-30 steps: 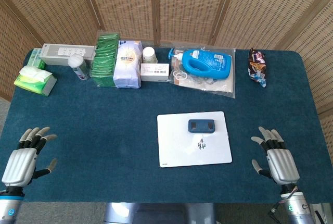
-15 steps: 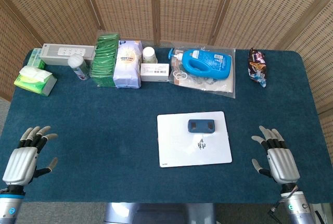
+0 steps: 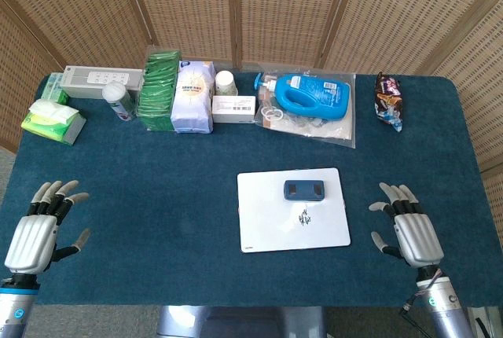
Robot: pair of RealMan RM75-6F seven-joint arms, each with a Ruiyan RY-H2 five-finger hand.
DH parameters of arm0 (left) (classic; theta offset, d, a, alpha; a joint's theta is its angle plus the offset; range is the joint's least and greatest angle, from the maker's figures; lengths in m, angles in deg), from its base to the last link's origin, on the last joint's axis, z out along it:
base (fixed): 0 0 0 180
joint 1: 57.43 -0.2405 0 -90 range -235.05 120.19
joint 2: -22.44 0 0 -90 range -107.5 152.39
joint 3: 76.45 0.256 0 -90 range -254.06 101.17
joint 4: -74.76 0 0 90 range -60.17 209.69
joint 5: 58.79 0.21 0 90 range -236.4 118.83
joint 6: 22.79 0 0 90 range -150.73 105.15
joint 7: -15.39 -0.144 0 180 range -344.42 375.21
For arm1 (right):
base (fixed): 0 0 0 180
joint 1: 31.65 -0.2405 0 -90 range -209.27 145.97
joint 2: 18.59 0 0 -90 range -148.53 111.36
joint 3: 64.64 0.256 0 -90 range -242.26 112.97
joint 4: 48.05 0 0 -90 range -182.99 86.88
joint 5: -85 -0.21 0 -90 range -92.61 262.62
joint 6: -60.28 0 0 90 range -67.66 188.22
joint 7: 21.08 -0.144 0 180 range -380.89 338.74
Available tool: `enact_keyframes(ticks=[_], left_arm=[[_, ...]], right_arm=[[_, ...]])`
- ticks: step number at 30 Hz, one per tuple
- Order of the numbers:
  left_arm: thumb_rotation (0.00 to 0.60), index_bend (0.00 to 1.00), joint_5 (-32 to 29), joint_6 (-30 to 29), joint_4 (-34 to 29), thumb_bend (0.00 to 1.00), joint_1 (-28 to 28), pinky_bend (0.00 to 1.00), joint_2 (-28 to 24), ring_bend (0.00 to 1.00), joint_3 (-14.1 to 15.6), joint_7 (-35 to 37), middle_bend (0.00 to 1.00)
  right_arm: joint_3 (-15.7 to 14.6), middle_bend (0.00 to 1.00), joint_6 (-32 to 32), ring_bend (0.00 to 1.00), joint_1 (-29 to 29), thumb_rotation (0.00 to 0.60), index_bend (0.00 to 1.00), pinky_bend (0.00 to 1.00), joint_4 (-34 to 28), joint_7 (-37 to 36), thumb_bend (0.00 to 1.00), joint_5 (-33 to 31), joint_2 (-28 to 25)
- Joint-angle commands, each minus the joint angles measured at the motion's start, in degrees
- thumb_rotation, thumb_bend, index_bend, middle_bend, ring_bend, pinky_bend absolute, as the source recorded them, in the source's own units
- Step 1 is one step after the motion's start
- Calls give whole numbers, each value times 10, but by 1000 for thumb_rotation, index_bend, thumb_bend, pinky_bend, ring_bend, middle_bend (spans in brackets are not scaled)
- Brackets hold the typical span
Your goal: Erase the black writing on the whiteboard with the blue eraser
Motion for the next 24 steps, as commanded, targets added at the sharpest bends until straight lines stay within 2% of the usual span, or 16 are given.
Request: enact_keyframes(ticks=[1, 5, 10, 14, 24], left_arm=[[600, 251, 7, 8, -11, 383, 4, 0, -11, 8, 5, 13, 154], [600, 251, 8, 9, -15, 383, 5, 0, -18, 8, 5, 13, 153], [600, 250, 13, 15, -24, 383, 7, 0, -25, 7, 9, 25, 152], [600, 249, 30, 26, -32, 383, 12, 0, -38, 7, 19, 49, 152], [600, 250, 28, 37, -31, 383, 20, 0, -41, 7, 19, 50, 152]], right_arm=[[17, 91, 28, 0, -25, 600, 241, 0, -1, -2, 316, -13, 10], [33, 91, 64, 0, -56, 600, 191, 0, 6, 13, 316, -32, 30], [52, 85, 114, 0, -96, 600, 185, 0, 20, 28, 316, -69, 60], [62, 81, 137, 0, -118, 600, 176, 0, 39, 50, 316, -99, 83], [78, 80, 180, 0, -171, 600, 178, 0, 70, 134, 318, -174, 137]])
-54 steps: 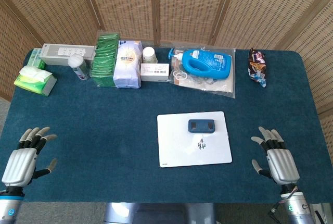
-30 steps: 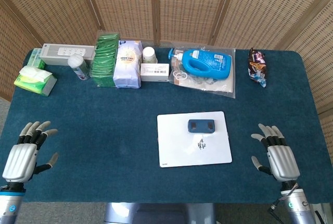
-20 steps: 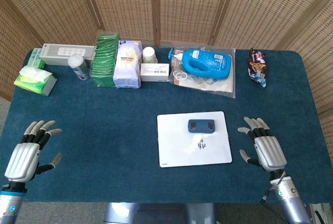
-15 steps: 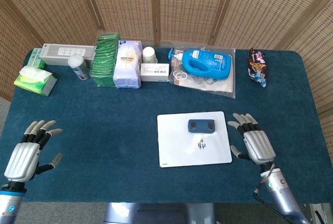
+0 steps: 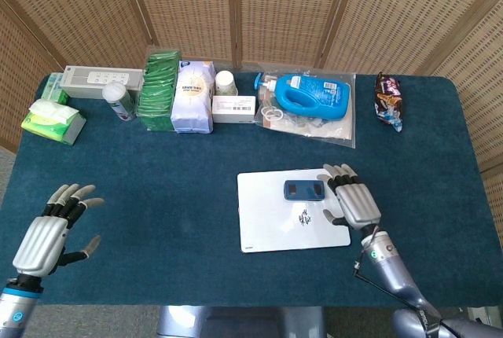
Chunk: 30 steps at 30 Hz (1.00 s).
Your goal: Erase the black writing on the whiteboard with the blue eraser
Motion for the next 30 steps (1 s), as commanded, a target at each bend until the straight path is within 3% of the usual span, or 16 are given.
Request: enact_keyframes(ticks=[1, 17, 30], left_arm=[[600, 250, -4, 4, 2, 383, 2, 0, 2, 7, 0, 1, 152], [600, 249, -23, 24, 25, 383, 12, 0, 12, 1, -1, 21, 146], [600, 247, -29, 24, 40, 383, 14, 0, 17, 1, -3, 37, 143]], right_arm=[[6, 80, 16, 0, -21, 600, 178, 0, 10, 30, 318, -27, 19], [15, 82, 67, 0, -93, 600, 179, 0, 69, 105, 322, -152, 77], [11, 90, 82, 0, -128, 600, 190, 0, 91, 133, 325, -205, 78]])
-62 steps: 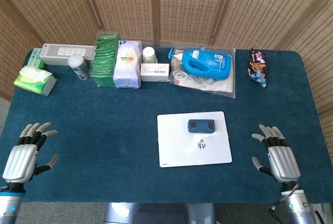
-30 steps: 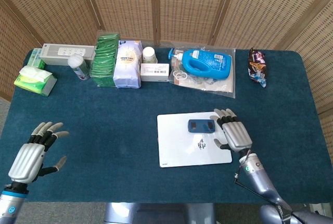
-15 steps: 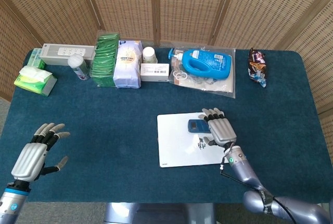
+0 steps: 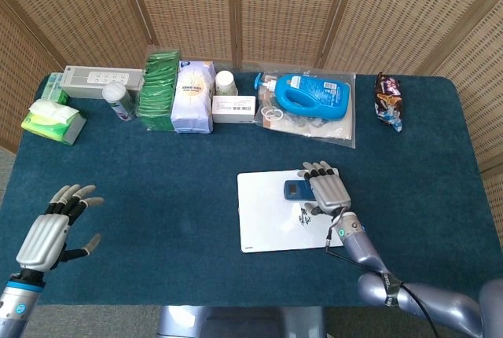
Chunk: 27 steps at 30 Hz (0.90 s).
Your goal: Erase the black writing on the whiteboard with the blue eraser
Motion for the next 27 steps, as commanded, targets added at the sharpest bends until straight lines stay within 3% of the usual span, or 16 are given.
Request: enact_keyframes(ticks=[1, 27], left_arm=[[600, 245, 0, 0, 2, 383, 1, 0, 1, 1, 0, 1, 143], [600, 237, -3, 1, 10, 382, 6, 0, 9, 0, -3, 5, 143]], right_arm=[[-1, 90, 0, 0, -6, 600, 192, 0, -1, 6, 324, -9, -4], [-23, 103, -16, 0, -35, 600, 270, 0, -8, 30, 327, -68, -22]])
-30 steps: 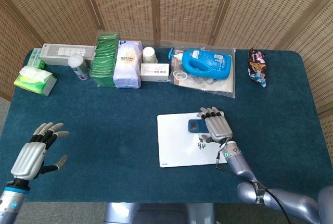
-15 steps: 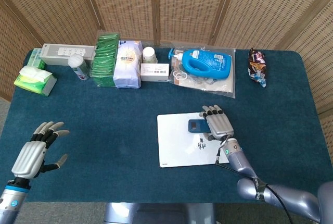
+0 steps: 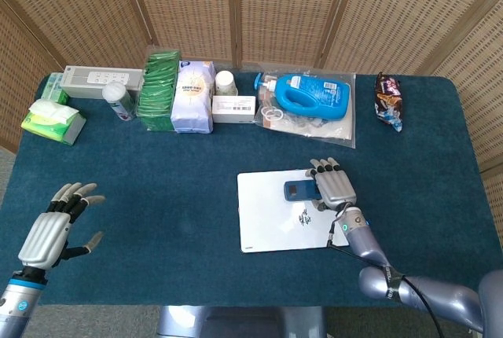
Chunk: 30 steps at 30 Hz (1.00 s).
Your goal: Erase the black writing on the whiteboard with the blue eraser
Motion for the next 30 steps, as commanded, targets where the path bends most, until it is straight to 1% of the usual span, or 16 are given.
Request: enact_keyframes(ticks=[1, 4, 14, 17, 21, 24, 30], left_arm=[[600, 237, 0, 0, 0, 383, 0, 0, 1, 0, 0, 0, 143], [600, 237, -1, 1, 0, 384, 1, 0, 1, 0, 0, 0, 142], [600, 237, -1, 0, 2, 383, 1, 0, 2, 0, 1, 2, 141], [600, 237, -1, 1, 2, 384, 2, 0, 2, 0, 1, 3, 140], [600, 237, -1, 2, 4, 383, 2, 0, 2, 0, 1, 5, 139], [600, 237, -2, 3, 5, 383, 3, 0, 3, 0, 2, 6, 139], [600, 237, -4, 2, 6, 382, 4, 0, 3, 0, 0, 6, 139]], right_arm=[[-2, 104, -1, 0, -1, 600, 279, 0, 0, 0, 327, -3, -1], [-5, 105, -3, 0, -3, 600, 306, 0, -1, 1, 327, -5, -3], [-8, 110, -8, 0, -7, 600, 338, 0, -2, -2, 326, -14, -4], [-11, 114, -9, 0, -8, 600, 373, 0, -2, -3, 328, -14, -4], [-12, 130, -12, 0, -8, 600, 444, 0, -4, -6, 324, -15, -5], [-8, 139, -15, 0, -6, 600, 473, 0, -12, -19, 323, -9, -7], [4, 139, -9, 0, 1, 600, 490, 0, -49, -64, 320, 13, -22]])
